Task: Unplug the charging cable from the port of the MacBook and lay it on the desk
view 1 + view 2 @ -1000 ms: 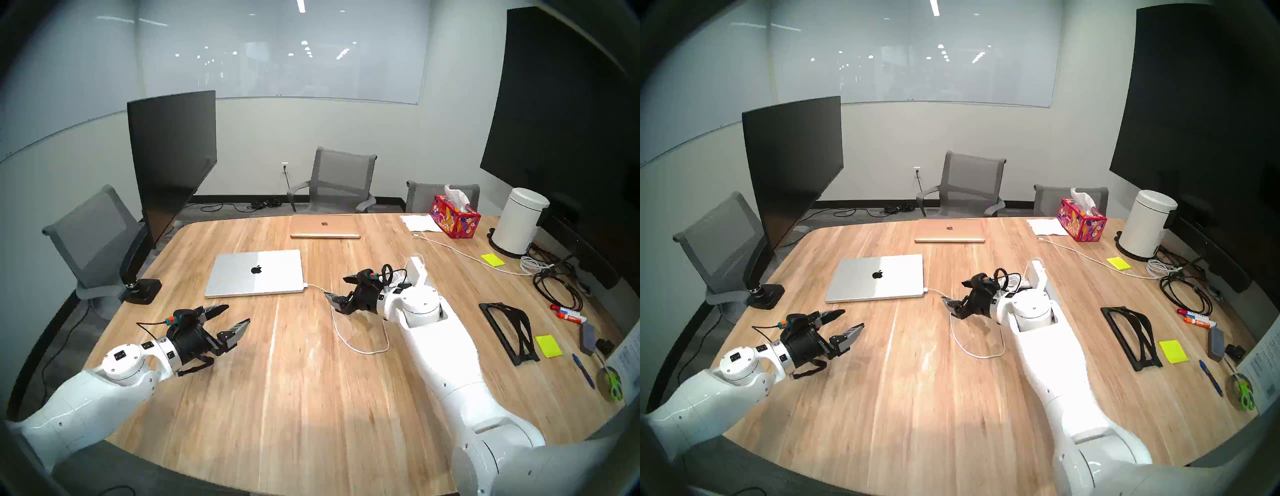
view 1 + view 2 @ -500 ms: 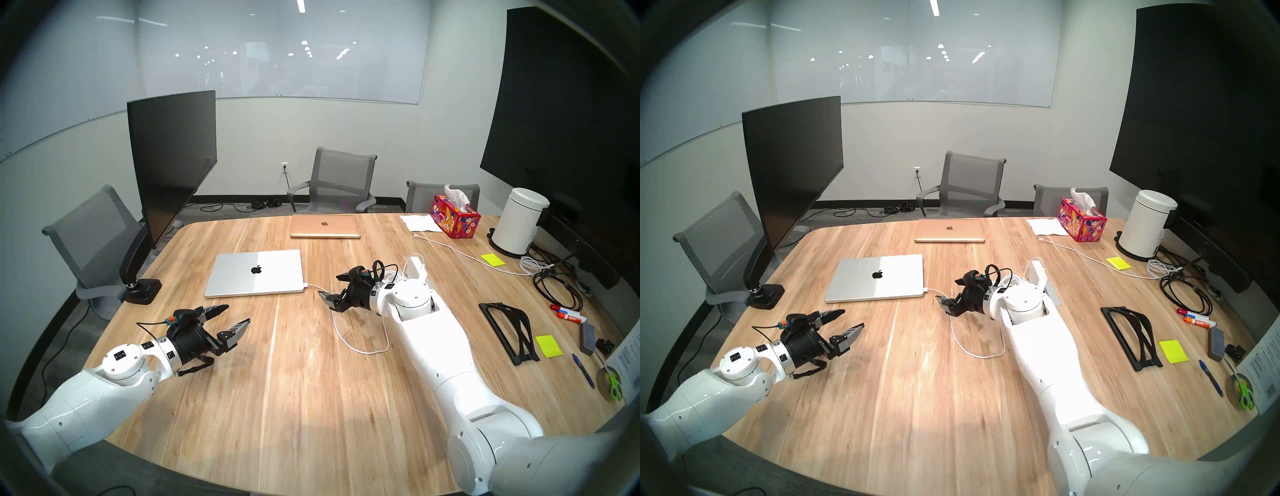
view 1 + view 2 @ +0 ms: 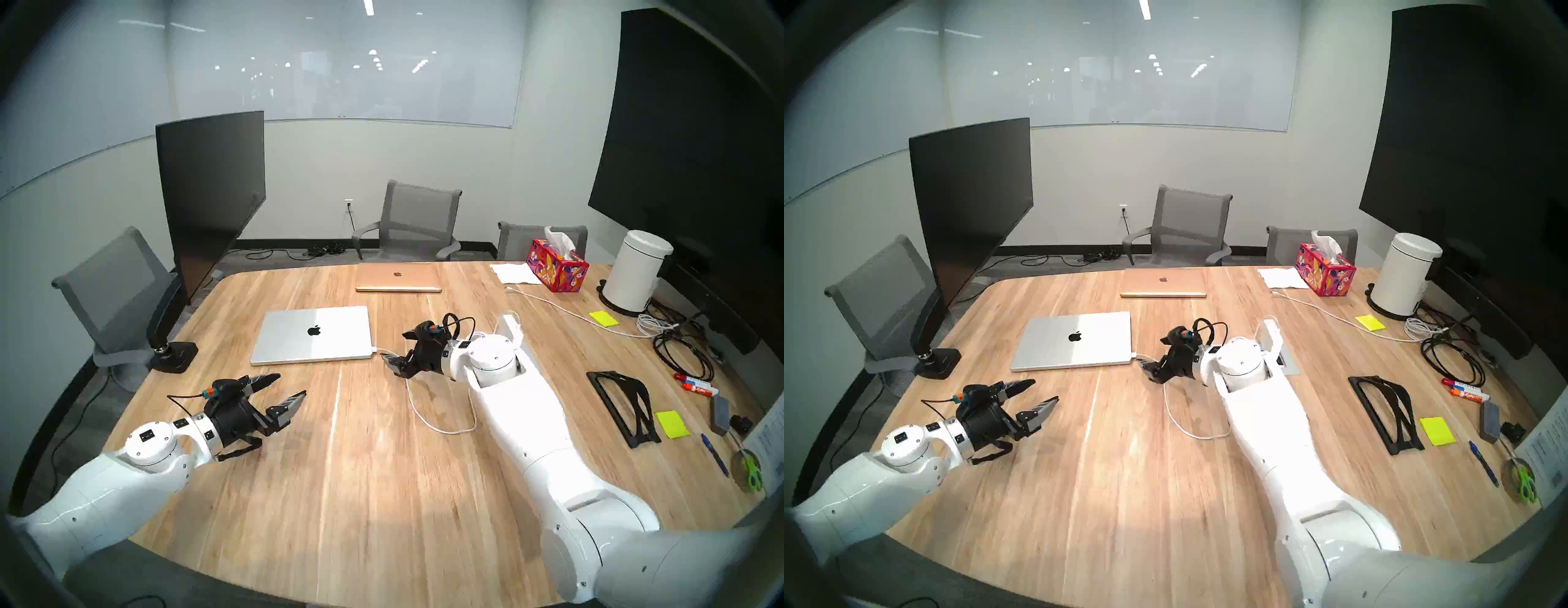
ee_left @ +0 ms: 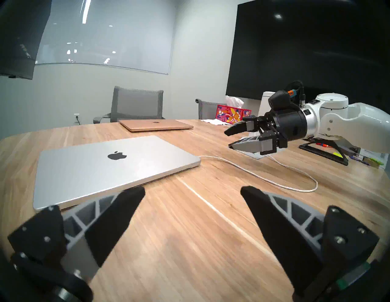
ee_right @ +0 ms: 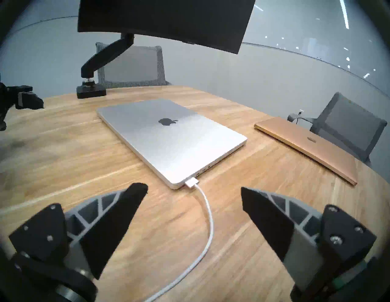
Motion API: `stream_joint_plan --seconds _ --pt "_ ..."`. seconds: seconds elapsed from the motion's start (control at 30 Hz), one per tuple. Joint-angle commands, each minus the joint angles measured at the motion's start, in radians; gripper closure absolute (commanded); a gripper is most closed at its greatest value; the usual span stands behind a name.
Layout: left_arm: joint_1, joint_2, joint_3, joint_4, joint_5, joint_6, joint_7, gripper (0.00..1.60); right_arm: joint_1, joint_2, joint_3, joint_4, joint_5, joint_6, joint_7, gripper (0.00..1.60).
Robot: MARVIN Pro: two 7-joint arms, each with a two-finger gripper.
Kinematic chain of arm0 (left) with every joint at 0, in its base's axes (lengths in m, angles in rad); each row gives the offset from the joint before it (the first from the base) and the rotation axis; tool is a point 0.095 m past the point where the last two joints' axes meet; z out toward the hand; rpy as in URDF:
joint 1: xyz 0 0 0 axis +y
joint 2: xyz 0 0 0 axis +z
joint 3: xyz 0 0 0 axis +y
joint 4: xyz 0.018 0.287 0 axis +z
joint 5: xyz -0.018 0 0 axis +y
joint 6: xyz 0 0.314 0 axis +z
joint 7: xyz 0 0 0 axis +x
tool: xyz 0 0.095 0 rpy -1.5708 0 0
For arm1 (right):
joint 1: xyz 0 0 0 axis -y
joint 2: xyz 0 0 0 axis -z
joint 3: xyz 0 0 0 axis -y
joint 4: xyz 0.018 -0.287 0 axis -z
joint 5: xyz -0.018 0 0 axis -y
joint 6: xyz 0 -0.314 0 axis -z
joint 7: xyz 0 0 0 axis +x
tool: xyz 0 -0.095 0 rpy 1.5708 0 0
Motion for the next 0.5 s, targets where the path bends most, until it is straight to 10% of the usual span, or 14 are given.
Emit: stream_joint_plan --seconds 0.0,0.47 --pt "-0.004 -0.001 -0.007 -0.009 0.000 -0.010 0.001 0.00 0.052 -0.001 -0.012 -0.001 -0.006 0.009 0.022 0.00" --pt "-0.005 0.000 -0.006 -0.008 -0.001 -0.009 0.001 0.00 0.136 0.014 -0.020 0.065 -0.028 0.011 0.076 0.00"
